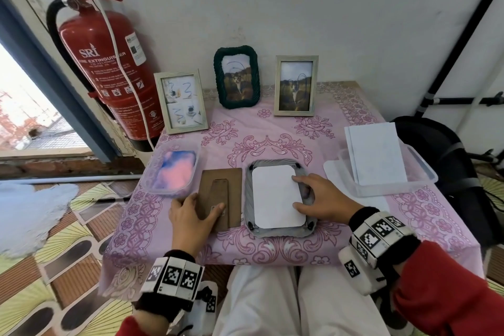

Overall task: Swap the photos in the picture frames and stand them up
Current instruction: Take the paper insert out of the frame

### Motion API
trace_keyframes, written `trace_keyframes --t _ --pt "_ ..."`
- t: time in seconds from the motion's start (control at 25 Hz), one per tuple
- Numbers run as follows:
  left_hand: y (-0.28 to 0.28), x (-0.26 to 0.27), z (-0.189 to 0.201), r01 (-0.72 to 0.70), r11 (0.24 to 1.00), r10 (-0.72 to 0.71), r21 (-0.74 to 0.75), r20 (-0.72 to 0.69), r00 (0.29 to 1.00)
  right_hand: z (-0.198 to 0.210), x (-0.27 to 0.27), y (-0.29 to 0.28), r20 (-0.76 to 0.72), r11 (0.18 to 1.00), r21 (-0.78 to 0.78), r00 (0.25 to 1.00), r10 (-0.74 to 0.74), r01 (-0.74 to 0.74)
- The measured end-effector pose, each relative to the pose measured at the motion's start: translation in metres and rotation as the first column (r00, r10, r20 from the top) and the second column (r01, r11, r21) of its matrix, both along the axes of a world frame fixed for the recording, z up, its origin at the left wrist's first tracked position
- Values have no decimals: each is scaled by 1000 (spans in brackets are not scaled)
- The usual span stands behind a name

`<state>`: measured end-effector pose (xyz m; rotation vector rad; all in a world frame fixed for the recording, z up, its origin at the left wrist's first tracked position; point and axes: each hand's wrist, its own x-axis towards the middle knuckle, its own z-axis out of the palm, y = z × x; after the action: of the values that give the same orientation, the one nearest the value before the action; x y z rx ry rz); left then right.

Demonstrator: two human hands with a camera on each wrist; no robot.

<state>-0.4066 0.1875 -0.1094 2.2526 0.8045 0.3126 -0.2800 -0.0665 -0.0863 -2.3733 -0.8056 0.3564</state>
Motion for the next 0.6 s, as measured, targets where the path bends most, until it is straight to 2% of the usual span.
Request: trace_keyframes --t 0.16,0.4,0.52,0.6 --pt "-4 1 0 -43 999 43 17 -19 999 0 0 0 0 1000 4 1000 -7 7" --pt "-2 9 9 -162 971 163 -176 -5 987 -1 0 0 -10 1000 18 1000 -13 13" --pt "-8 10 11 -71 920 133 -384 136 982 -2 1 1 -14 1000 12 1000 -19 20" --pt "-11 9 12 -3 912 89 -410 192 977 -2 1 1 -16 1000 21 1000 -21 22"
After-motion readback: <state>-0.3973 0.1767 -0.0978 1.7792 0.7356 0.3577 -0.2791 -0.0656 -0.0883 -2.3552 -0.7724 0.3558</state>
